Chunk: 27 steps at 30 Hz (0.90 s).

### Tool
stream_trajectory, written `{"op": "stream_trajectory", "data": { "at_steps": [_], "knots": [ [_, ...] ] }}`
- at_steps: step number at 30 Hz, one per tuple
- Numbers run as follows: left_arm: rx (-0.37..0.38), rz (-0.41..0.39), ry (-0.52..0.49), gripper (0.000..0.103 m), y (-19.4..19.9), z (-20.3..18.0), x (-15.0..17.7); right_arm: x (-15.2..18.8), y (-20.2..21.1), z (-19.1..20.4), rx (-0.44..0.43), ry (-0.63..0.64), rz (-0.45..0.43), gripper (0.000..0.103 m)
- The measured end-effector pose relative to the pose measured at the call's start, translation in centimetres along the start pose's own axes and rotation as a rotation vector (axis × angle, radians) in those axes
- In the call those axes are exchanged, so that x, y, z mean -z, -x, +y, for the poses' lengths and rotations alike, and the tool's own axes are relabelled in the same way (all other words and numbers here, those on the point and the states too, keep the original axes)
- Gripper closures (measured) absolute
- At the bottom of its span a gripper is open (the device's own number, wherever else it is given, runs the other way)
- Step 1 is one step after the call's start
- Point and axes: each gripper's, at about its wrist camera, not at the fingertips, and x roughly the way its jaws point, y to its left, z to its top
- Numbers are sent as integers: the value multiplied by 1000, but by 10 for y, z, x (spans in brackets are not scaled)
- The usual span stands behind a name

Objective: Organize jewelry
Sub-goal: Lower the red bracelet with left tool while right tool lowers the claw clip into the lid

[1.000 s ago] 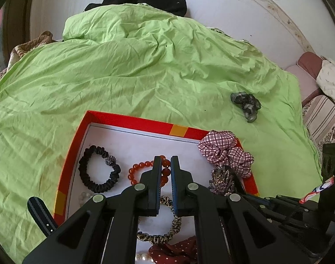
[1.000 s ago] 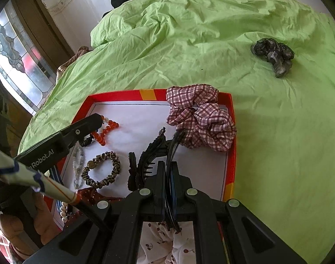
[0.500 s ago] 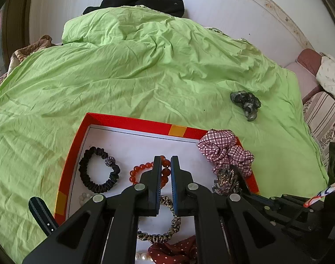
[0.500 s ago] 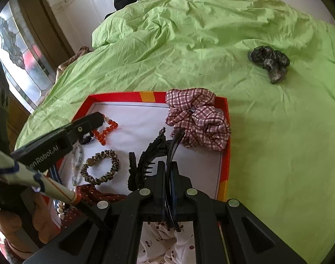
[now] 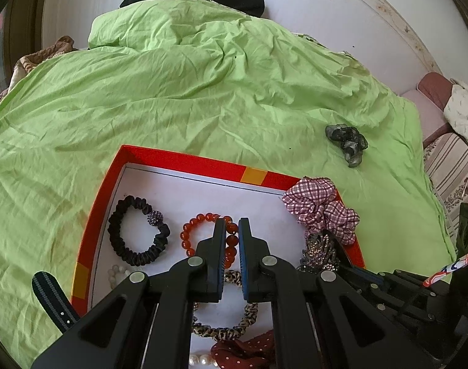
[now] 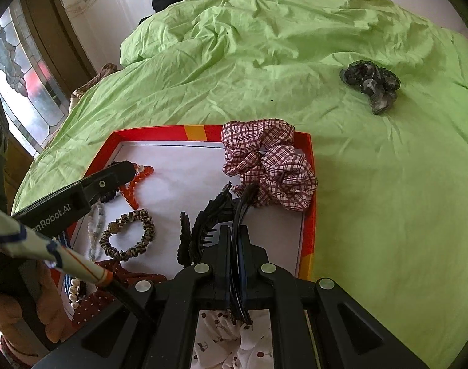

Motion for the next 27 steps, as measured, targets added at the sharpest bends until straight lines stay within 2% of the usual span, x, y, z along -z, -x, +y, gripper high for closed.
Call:
{"op": "stream_trajectory", "data": {
  "at_steps": [7, 12, 24, 27],
  "knots": [
    [37, 20, 20, 96, -4, 1, 1, 0, 2, -4, 8, -13, 0, 97],
    [100, 34, 43, 96, -4, 2, 2, 1, 10, -8, 8, -29, -12, 77],
    [180, 35, 76, 96, 2, -1, 2, 5, 30, -9, 25, -27, -32, 76],
    [180, 31, 75, 96, 5, -2, 2, 6, 36, -9, 34, -24, -38, 75]
  ]
}}
